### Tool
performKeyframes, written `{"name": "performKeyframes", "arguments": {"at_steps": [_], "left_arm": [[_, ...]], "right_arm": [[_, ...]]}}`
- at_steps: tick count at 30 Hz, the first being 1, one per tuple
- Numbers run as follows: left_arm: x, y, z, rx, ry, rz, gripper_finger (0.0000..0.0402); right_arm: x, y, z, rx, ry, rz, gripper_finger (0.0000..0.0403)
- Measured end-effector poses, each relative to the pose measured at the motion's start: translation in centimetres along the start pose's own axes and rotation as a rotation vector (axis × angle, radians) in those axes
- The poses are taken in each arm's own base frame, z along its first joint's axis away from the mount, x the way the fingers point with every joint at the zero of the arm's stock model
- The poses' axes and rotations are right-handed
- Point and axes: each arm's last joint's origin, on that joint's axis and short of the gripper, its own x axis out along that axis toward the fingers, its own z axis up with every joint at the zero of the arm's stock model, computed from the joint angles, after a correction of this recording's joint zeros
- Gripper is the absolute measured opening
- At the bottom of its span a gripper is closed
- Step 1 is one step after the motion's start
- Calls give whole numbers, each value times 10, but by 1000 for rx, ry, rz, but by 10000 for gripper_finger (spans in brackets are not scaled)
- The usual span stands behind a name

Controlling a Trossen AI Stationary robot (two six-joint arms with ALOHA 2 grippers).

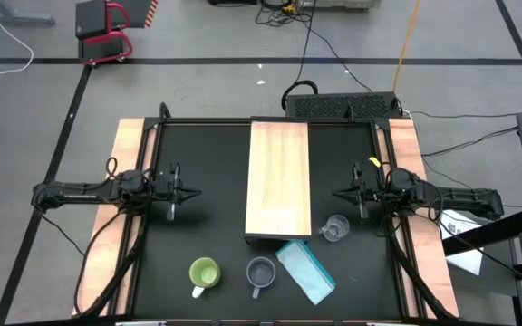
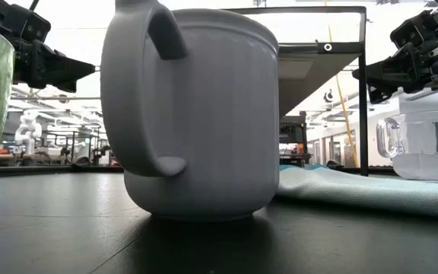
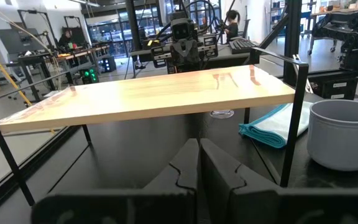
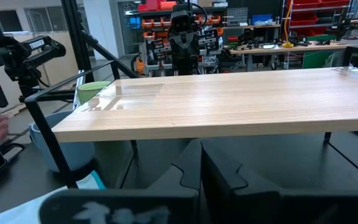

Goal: Stack small to large cups/mugs on shelf

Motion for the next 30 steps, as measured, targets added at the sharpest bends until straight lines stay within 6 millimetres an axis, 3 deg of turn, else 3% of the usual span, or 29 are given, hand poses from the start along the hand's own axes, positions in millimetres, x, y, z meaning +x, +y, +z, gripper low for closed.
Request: {"name": "performKeyframes", "arguments": {"at_steps": [20,30], "left_arm": [[0,0,2,1,-21,3,19],[0,0,7,-25,-79,-16,19]], "right_arm": [[0,0,0,-2,0,0,0],[0,0,4,-188,-39,-1,0]]}}
